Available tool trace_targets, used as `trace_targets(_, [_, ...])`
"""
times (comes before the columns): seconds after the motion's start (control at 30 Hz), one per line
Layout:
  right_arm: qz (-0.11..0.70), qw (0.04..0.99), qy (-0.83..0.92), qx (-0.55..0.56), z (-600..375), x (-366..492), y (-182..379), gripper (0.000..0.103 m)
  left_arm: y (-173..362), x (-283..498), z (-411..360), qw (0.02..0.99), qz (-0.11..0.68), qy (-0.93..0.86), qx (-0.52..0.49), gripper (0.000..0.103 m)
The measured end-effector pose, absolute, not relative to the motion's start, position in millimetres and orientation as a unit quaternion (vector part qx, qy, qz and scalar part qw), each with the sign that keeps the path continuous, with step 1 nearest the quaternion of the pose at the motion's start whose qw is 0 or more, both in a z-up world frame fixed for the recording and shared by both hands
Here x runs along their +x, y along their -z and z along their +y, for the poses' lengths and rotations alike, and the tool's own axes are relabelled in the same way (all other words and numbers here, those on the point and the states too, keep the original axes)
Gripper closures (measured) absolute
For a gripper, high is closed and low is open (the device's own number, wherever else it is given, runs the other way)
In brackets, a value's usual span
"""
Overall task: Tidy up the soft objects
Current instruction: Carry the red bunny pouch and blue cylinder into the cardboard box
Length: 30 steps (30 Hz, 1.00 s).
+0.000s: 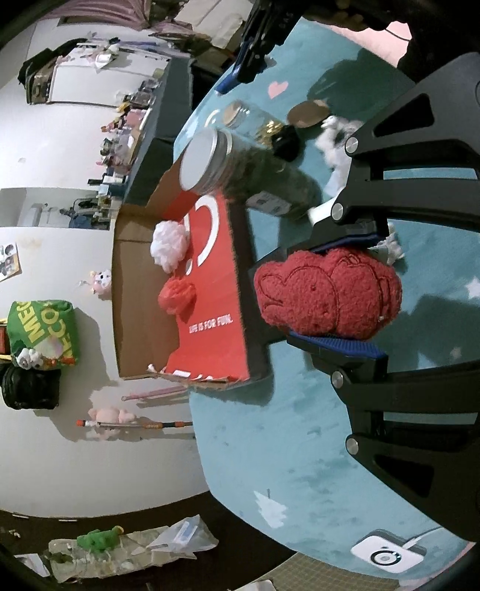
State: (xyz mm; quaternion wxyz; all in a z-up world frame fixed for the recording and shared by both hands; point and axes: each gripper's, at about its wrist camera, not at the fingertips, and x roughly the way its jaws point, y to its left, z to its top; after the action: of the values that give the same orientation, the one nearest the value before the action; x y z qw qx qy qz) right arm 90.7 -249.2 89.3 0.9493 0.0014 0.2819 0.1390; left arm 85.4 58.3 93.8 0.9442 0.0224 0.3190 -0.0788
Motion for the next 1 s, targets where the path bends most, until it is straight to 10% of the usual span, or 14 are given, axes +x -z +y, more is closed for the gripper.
trace_targets(1.0, [0.317, 0.921, -0.218, -0.051, -228.8, 191.5, -114.6, 0.08, -119.8, 192.1, 43.0, 0.922, 0.352, 0.143, 0.07, 0.066])
